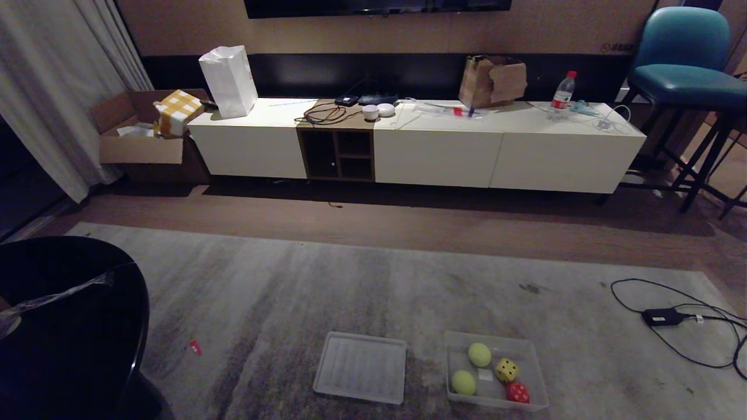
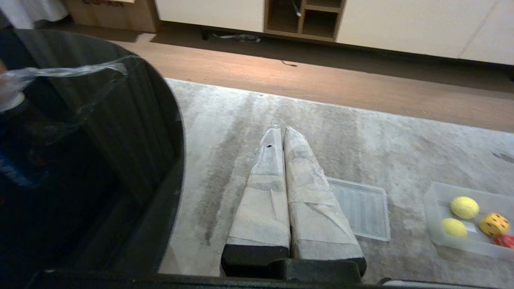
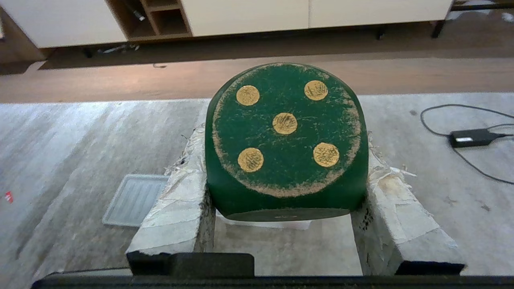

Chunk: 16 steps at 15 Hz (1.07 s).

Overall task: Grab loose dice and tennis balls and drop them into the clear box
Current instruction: Put the toys in the box

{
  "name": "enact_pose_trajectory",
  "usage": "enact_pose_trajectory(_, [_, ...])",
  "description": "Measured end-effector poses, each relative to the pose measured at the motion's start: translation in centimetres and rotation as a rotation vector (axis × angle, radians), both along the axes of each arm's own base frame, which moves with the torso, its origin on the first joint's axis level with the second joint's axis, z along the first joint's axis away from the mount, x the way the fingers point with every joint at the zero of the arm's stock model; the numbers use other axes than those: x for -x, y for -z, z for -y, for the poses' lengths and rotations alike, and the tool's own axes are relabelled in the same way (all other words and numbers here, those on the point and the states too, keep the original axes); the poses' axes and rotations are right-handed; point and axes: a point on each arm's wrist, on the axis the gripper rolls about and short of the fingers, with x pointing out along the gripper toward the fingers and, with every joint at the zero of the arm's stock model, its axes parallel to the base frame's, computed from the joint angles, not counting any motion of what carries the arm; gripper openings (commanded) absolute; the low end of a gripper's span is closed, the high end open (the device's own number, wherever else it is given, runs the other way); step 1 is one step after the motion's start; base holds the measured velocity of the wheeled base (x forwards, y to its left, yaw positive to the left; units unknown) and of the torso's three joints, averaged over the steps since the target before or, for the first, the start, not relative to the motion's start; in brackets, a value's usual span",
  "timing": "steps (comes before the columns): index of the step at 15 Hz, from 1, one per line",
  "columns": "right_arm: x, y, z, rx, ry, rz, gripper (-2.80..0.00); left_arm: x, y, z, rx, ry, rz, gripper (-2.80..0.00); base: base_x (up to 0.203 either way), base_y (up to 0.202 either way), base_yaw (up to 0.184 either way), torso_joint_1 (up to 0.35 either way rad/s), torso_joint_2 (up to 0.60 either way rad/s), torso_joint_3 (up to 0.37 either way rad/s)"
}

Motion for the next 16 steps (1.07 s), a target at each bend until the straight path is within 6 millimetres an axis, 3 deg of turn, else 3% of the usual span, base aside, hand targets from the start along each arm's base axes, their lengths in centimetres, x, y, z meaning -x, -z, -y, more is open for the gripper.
enact_pose_trajectory(7, [0.00,-0.01,0.00,0.000,0.001,0.001,-2.80,0.00,0.00,-0.01,0.008,-0.005,0.000,-2.80,0.000,0.000,0.000,0.000,0.00,0.000])
enact_pose_trajectory(16, [0.00,-0.01,0.00,0.000,0.001,0.000,-2.80,0.00,0.00,-0.01,0.009,-0.006,0.000,-2.80,-0.177,0.000,0.000,0.003,0.00,0.002])
